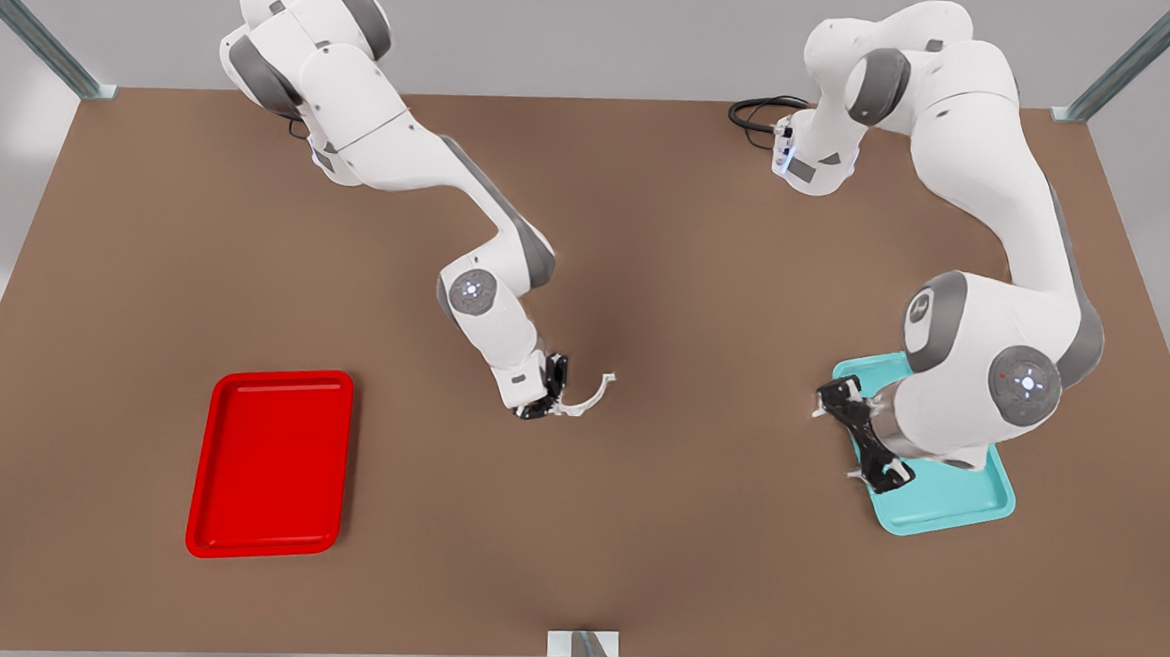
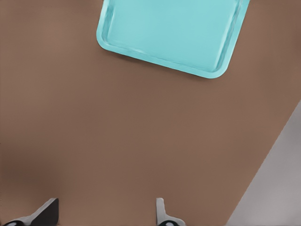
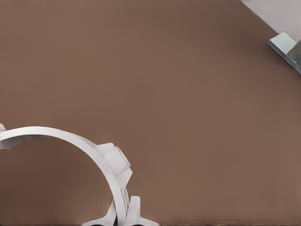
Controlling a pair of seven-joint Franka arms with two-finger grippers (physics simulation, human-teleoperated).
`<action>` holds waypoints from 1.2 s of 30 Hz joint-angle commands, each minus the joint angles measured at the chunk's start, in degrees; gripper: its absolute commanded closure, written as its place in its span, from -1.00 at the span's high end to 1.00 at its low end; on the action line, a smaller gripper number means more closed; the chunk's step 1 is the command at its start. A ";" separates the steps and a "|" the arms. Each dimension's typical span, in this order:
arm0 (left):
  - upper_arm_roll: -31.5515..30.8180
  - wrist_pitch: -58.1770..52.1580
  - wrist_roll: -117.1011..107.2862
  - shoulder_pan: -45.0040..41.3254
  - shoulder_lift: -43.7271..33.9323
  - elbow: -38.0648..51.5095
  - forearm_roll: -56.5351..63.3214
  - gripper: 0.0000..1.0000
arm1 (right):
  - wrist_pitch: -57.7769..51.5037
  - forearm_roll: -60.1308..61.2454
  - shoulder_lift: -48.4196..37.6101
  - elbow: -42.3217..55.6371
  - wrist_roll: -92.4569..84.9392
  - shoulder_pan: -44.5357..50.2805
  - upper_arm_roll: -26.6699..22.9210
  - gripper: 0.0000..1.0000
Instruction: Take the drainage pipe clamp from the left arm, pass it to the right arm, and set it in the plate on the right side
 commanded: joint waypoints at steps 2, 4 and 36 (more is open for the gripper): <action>-0.62 -16.71 132.77 5.33 -9.75 -9.20 6.39 1.00 | -3.02 -0.60 -1.38 -0.37 -3.81 -4.23 -0.04 -0.57; -0.97 -5.17 121.21 3.22 -20.95 -31.41 8.07 1.00 | -9.61 -0.60 -3.14 -0.29 -14.54 -10.21 -0.04 -0.57; -1.06 -8.96 120.86 3.31 -20.77 -27.80 2.36 1.00 | -9.00 -16.24 0.47 -6.17 -32.82 -34.38 -7.51 1.00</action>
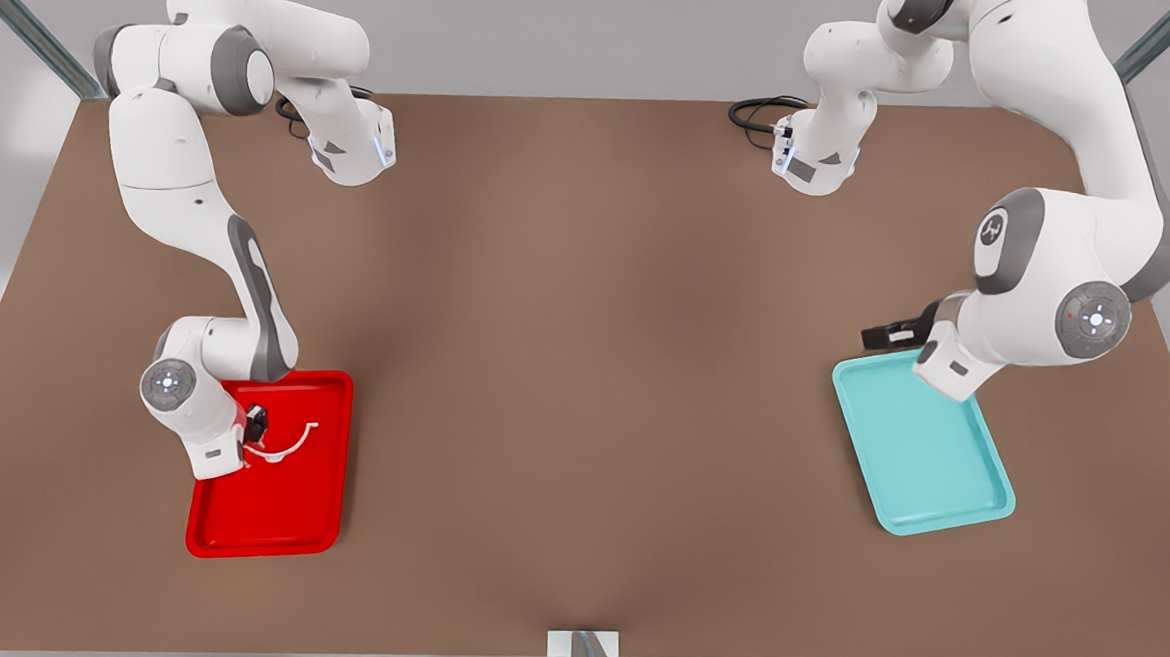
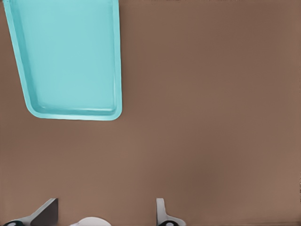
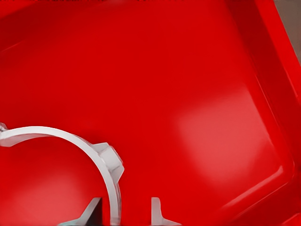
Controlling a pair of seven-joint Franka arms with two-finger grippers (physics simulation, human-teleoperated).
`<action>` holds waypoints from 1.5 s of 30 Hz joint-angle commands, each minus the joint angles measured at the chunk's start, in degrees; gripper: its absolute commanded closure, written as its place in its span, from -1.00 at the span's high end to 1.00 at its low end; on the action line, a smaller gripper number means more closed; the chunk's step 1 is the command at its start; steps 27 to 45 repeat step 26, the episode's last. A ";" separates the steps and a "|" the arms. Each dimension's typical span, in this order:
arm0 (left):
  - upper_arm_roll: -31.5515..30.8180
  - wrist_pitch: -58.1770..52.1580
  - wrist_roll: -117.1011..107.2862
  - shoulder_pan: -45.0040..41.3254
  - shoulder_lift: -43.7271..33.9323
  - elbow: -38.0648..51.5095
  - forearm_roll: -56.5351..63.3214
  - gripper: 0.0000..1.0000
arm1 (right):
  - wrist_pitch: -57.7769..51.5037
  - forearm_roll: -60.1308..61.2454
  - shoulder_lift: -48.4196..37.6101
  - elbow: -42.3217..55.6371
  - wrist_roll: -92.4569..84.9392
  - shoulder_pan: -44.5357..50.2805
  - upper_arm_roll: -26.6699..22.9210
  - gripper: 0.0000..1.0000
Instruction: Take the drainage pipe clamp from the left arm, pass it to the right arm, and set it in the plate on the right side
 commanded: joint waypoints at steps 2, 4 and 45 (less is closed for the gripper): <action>-1.46 -0.01 15.93 0.04 -0.08 1.01 0.04 1.00 | 0.01 0.79 -0.11 0.14 -0.32 -0.01 0.04 1.00; -1.46 0.25 16.02 0.12 0.19 1.10 -0.04 1.00 | 0.01 0.70 -0.20 0.32 -0.23 -0.01 0.13 1.00; -1.72 -3.44 15.93 -0.23 -0.08 1.10 0.13 1.00 | -66.08 3.69 -27.62 18.51 70.60 11.41 -2.86 1.00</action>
